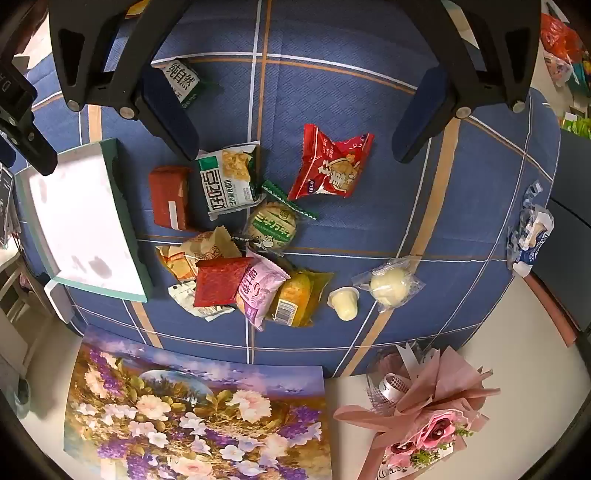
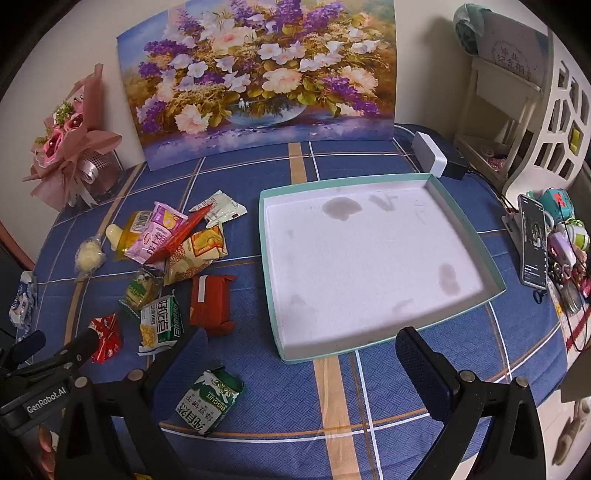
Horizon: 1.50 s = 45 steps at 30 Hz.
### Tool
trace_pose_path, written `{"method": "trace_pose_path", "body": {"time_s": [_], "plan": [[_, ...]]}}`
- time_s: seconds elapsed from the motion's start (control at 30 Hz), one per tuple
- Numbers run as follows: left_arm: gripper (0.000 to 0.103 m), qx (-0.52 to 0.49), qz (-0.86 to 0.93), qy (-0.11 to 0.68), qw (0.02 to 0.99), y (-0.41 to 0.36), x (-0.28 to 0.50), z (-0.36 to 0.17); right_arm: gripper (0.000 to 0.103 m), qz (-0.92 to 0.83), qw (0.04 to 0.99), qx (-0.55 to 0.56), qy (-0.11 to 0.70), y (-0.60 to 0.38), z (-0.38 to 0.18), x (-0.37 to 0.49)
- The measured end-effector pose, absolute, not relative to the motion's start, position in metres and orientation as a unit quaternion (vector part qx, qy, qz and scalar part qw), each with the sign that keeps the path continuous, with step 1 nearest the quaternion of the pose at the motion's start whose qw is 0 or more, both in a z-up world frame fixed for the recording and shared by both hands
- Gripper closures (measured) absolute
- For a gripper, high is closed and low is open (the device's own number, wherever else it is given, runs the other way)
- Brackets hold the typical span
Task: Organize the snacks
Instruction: 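Move right tool toward green biscuit pack while left tool moves toward red snack bag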
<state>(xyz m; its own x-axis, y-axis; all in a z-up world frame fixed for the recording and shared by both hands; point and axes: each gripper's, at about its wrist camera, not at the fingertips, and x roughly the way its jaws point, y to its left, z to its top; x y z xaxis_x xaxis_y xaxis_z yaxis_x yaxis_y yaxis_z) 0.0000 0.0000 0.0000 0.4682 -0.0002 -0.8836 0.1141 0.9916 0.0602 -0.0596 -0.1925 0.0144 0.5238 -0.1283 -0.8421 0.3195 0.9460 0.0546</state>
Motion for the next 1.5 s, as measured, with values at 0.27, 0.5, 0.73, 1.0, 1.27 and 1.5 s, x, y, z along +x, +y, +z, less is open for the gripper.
{"method": "trace_pose_path", "body": {"time_s": [0.27,0.5,0.73,1.0,1.27,1.5], "plan": [[0.0,0.055,-0.034,0.514,0.855,0.0,0.0,0.0,0.0,-0.129,0.867,0.102,0.471,-0.192,0.014,-0.059],[0.0,0.055,-0.034,0.514,0.855,0.001,0.0,0.0,0.0,-0.129,0.867,0.102,0.471,-0.192,0.014,-0.059],[0.0,0.055,-0.034,0.514,0.855,0.0,-0.001,0.0,0.0,-0.129,0.867,0.102,0.471,-0.192,0.014,-0.059],[0.0,0.055,-0.035,0.517,0.854,0.001,-0.001,-0.001,0.0,-0.127,0.866,0.098,0.474,-0.19,0.012,-0.059],[0.0,0.054,-0.035,0.536,0.842,0.002,0.001,-0.005,0.0,-0.101,0.859,0.084,0.495,-0.181,0.006,-0.052],[0.0,0.049,-0.034,0.544,0.837,0.008,0.002,-0.007,0.0,-0.034,0.849,0.067,0.523,-0.159,-0.002,-0.041]]}}
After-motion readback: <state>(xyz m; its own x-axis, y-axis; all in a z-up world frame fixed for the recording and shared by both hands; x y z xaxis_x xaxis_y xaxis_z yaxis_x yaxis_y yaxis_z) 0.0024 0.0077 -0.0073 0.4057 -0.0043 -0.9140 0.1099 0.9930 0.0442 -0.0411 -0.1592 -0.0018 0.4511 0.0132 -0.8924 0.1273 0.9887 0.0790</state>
